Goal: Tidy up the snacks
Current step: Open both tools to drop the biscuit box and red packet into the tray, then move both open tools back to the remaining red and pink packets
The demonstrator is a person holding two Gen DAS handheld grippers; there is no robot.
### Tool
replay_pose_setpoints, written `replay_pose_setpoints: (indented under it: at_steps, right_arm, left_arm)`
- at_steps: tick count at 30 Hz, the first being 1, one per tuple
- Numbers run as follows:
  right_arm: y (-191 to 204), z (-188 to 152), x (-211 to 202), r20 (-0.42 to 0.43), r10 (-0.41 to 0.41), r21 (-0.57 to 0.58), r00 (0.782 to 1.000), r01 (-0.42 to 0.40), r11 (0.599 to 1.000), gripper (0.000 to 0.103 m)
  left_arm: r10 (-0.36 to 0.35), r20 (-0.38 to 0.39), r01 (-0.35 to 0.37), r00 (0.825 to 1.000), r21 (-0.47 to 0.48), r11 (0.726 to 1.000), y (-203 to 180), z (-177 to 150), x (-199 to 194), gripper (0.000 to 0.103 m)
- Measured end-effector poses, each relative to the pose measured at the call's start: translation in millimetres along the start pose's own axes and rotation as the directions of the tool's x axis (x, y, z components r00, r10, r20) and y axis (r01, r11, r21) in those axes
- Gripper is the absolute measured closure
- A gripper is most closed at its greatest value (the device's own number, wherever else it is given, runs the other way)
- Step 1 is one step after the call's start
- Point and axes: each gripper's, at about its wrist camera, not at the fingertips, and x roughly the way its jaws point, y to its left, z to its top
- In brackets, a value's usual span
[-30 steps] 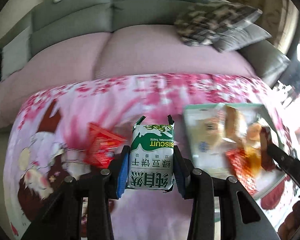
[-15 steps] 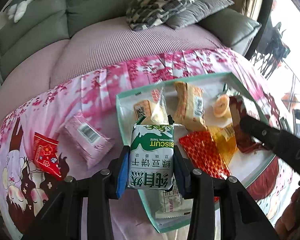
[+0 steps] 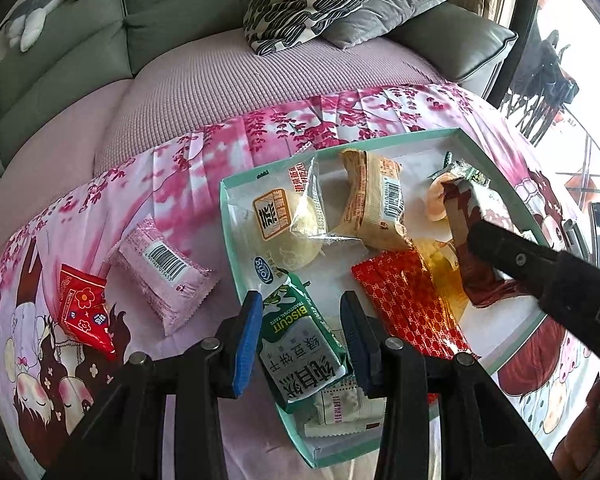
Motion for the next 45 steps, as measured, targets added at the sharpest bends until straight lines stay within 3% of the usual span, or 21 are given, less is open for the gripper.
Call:
replay_pose_setpoints:
  at_steps: [7,11,17,24,34,36,37,45]
  right_arm:
    - [3,-2,7,-0.032,-0.005,-0.019,0.999,0.005,1.000,0.061]
    - [6,-4,10,-0.045,-0.008,-0.032,0.999,0.006,0.999,0.061]
    - [11,-6,14,-0.069,-0.014,-0.053,0.998,0.011,0.999,0.061]
    - [19,-9,18,-0.087,-0.032,-0.094,0.996,0.023,0.995,0.060]
    - [25,-10,16,-0.071,-0.060,-0.146,0.996,0.049,0.988,0.033]
    - [27,-11,17,-0.065,-0.071,-0.160,0.995,0.060,0.985,0.026]
    - [28,-12,18,-0.063,-0.074,-0.167,0.995,0.063,0.984,0.022]
    - [29,-14,22,-0.064,-0.091,-0.183,0.994,0.078,0.980,0.008]
  left_arm:
    - [0.001,-0.015,-0.002,1.000,-0.037,0.999,10,-1,-3,0.060]
    - [0.003,-0.008,-0.003,1.000,-0.065,0.998,20,1,-9,0.052]
    - [0.016,-0.005,-0.017,1.000,-0.107,0.994,32,1,-14,0.050]
    - [0.038,-0.030,-0.043,0.999,-0.166,0.985,48,-1,-6,0.039]
    - [0.061,-0.046,-0.070,0.997,-0.247,0.966,70,-6,0,0.034]
    - [0.075,-0.052,-0.086,0.996,-0.271,0.959,76,-8,2,0.015]
    - [0.082,-0.052,-0.094,0.995,-0.275,0.957,78,-8,2,0.013]
    - [0.116,-0.041,-0.122,0.992,-0.320,0.939,93,-11,3,0.013]
